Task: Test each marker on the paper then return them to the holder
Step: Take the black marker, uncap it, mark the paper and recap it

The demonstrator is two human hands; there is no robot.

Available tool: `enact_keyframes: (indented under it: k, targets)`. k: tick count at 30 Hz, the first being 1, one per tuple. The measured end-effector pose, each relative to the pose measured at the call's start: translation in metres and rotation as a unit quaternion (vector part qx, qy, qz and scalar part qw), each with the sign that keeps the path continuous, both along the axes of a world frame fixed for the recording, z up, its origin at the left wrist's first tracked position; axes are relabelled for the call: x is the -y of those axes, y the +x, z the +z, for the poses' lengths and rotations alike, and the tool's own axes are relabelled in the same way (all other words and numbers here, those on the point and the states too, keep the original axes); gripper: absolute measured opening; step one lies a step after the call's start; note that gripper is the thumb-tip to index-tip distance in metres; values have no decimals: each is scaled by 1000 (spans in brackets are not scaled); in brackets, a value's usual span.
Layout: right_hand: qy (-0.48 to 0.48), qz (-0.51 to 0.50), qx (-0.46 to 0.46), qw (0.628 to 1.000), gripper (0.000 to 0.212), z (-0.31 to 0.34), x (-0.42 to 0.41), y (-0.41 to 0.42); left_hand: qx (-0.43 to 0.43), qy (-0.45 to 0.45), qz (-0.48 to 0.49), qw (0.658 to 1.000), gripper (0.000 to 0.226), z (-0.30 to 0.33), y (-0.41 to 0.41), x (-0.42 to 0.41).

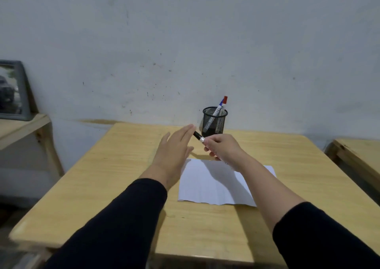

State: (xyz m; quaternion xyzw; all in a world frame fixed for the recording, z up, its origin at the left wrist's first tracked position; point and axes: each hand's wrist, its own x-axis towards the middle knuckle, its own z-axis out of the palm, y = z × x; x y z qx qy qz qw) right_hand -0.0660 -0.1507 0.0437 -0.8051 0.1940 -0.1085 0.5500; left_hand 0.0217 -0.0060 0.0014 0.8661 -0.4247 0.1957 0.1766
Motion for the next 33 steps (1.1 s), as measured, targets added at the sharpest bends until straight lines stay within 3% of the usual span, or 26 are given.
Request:
enact_keyframes:
  k: [4,6,9,11,13,15,17,20,22,27,33]
  targets:
    - [-72,37,2,997,21,6,-1,-1,118,-48,-33,991,23,23,1,2]
    - [-79,38,19,996,18,9,-1,0,148,-46,-29,988,19,28,4,2]
    - [-158,-12,46,986,16,8,-2,3,100,-76,-46,991,7,35,1,4]
    - [-287,-120,85,947,22,5,-5,3,32,-123,-16,992,10,40,-3,6]
    - [-328,-206,146,910,19,4,-12,-1,-15,-177,18,984,15,45,-8,8]
    - [-214,-216,148,941,21,5,-16,0,-56,-222,25,973,18,50,-14,11]
    - [3,-168,89,982,37,8,-20,5,-82,-232,16,969,15,52,-22,15]
    - [239,-128,46,962,37,10,-21,13,-98,-209,3,973,13,45,-33,19]
    - [258,-134,55,955,34,8,-20,18,-134,-210,-6,969,15,37,-32,20]
    - [174,-132,84,972,38,4,-27,24,-240,-215,-19,946,23,29,-23,22]
    - [139,-100,102,980,32,1,-26,31,-362,-203,1,910,37,30,-16,23]
